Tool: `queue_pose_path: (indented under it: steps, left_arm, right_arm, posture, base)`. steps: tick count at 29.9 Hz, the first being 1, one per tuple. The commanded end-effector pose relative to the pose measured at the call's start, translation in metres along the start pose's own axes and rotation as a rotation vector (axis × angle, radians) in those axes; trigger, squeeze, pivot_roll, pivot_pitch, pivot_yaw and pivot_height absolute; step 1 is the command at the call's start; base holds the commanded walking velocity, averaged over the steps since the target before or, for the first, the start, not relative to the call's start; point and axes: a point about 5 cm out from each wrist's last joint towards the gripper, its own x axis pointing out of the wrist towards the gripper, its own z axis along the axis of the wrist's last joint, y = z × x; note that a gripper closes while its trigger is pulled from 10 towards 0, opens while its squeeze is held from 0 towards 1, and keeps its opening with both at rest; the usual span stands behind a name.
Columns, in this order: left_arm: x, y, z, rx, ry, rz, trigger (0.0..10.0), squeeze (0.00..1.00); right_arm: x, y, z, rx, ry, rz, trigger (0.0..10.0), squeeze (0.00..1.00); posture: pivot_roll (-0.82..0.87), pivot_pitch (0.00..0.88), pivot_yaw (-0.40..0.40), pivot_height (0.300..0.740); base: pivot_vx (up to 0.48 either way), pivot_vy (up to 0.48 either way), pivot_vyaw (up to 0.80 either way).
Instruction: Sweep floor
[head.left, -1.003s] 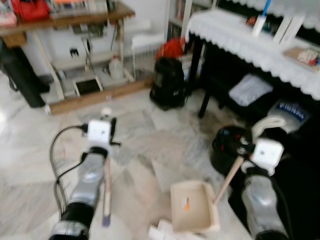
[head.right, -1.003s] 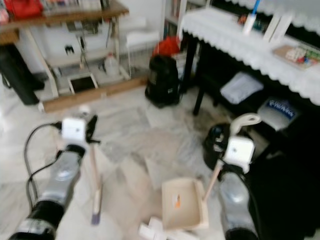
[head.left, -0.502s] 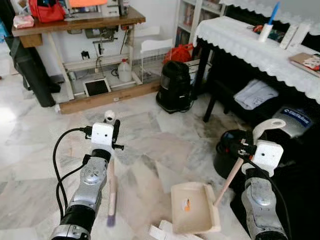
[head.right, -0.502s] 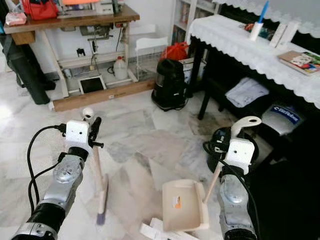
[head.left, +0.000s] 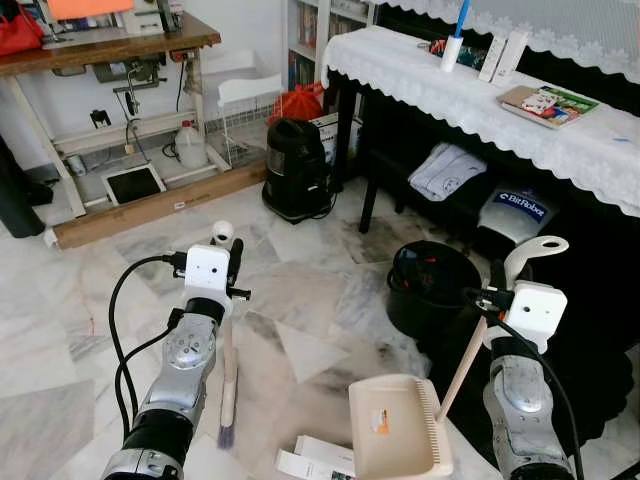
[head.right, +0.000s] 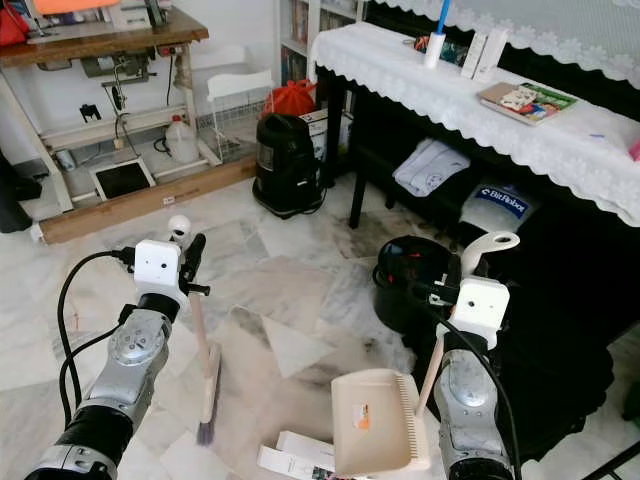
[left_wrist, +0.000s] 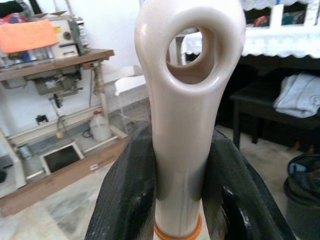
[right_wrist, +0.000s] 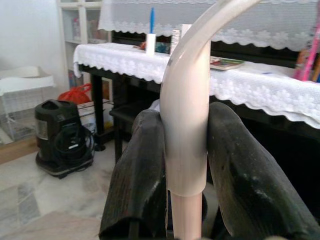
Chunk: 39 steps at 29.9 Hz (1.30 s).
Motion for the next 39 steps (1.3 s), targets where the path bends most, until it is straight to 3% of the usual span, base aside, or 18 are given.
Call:
queue_pose_path:
  steps: [1, 8, 25, 30, 39]
  left_arm:
    - [0.0049, 0.0021, 0.0101, 0.018, -0.052, 0.005, 10.0, 0.00]
    - [0.0044, 0.0017, 0.0101, 0.013, -0.053, 0.005, 10.0, 0.00]
    - [0.0035, 0.0043, 0.0091, 0.025, -0.049, 0.012, 10.0, 0.00]
    - [0.0036, 0.0043, 0.0093, 0.028, -0.052, 0.014, 10.0, 0.00]
    - [0.0019, 0.0063, 0.0085, 0.018, -0.050, 0.021, 10.0, 0.00]
  right_arm:
    - [0.0041, -0.0004, 0.0092, 0.011, -0.039, -0.004, 10.0, 0.00]
    - [0.0032, 0.0006, 0.0096, 0.018, -0.045, 0.002, 10.0, 0.00]
    - [0.0004, 0.0023, 0.0064, 0.007, -0.025, 0.008, 10.0, 0.00]
    - [0.0001, 0.0013, 0.0063, 0.004, -0.025, 0.003, 10.0, 0.00]
    - [-0.0012, -0.0004, 0.0064, -0.001, -0.026, -0.001, 10.0, 0.00]
  posture:
    - [0.08, 0.000, -0.044, 0.740]
    - [0.08, 0.000, -0.044, 0.740]
    - [0.08, 0.000, -0.044, 0.740]
    - [0.08, 0.000, -0.043, 0.740]
    - [0.08, 0.000, -0.046, 0.740]
  base:
    - [0.000, -0.296, 0.00]
    - [0.000, -0.297, -0.35]
    - [0.000, 0.000, 0.00]
    - [0.000, -0.455, 0.00]
    - [0.000, 0.000, 0.00]
